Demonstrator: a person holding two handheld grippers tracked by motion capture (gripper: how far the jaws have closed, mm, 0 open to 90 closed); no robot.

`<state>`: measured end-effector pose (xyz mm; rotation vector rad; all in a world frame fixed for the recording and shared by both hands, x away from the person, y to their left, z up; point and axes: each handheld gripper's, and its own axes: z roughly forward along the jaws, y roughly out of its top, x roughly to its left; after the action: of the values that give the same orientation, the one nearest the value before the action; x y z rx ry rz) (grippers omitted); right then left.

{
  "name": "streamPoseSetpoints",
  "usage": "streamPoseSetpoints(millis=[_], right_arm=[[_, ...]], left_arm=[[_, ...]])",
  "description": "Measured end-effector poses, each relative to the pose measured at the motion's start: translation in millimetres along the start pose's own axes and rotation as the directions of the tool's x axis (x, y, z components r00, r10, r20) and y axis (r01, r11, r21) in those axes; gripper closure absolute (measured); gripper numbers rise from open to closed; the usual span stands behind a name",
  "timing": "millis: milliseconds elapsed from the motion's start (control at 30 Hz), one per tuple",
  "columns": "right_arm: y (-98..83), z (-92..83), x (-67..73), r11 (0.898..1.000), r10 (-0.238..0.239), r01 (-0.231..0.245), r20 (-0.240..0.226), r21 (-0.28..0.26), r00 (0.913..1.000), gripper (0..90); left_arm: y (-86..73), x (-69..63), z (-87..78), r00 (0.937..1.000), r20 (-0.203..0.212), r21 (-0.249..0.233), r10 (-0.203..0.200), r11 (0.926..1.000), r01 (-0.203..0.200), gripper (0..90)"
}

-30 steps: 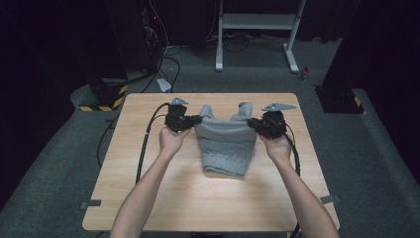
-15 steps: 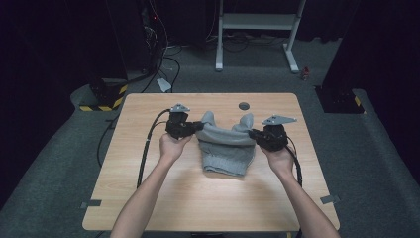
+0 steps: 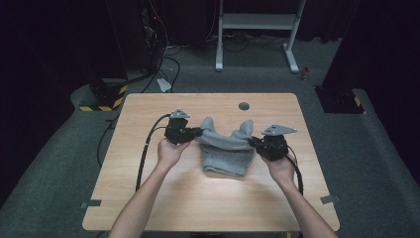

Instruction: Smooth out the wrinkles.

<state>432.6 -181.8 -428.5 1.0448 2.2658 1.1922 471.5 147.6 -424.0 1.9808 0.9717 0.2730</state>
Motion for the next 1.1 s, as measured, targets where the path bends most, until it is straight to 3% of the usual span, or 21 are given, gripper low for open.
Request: streamPoseSetpoints(millis=[333, 567, 833, 900, 1100], right_arm=[[-15.5, -5.8, 6.7, 1.0, -0.014, 0.014, -0.014, 0.009, 0.9998, 83.6], [-31.4, -4.9, 15.2, 0.999, -0.027, 0.027, -0.021, 0.037, 0.9994, 83.4], [-52.1, -1.3, 20.7, 0.997, -0.026, 0.029, -0.036, 0.074, 0.999, 82.0], [-56.6, 0.4, 21.1, 0.996, -0.013, 0.017, -0.043, 0.086, 0.999, 81.6], [-69.1, 7.7, 23.8, 0.991, 0.012, -0.004, -0.06, 0.136, 0.9981, 80.4]], left_arm=[[-16.5, -3.4, -4.0, 0.9993, 0.036, 0.01, -0.006, 0.9999, 0.006, 84.3], [-25.0, -10.0, -3.5, 0.9987, 0.044, 0.032, 0.024, 0.9992, -0.025, 84.2], [-39.6, -17.4, 1.7, 0.9981, 0.05, 0.08, 0.035, 0.9961, -0.039, 83.8], [-43.7, -19.0, 3.4, 0.9975, 0.05, 0.101, 0.051, 0.9934, -0.056, 83.6], [-58.1, -22.6, 10.8, 0.9969, 0.065, 0.152, 0.045, 0.9868, -0.055, 83.3]])
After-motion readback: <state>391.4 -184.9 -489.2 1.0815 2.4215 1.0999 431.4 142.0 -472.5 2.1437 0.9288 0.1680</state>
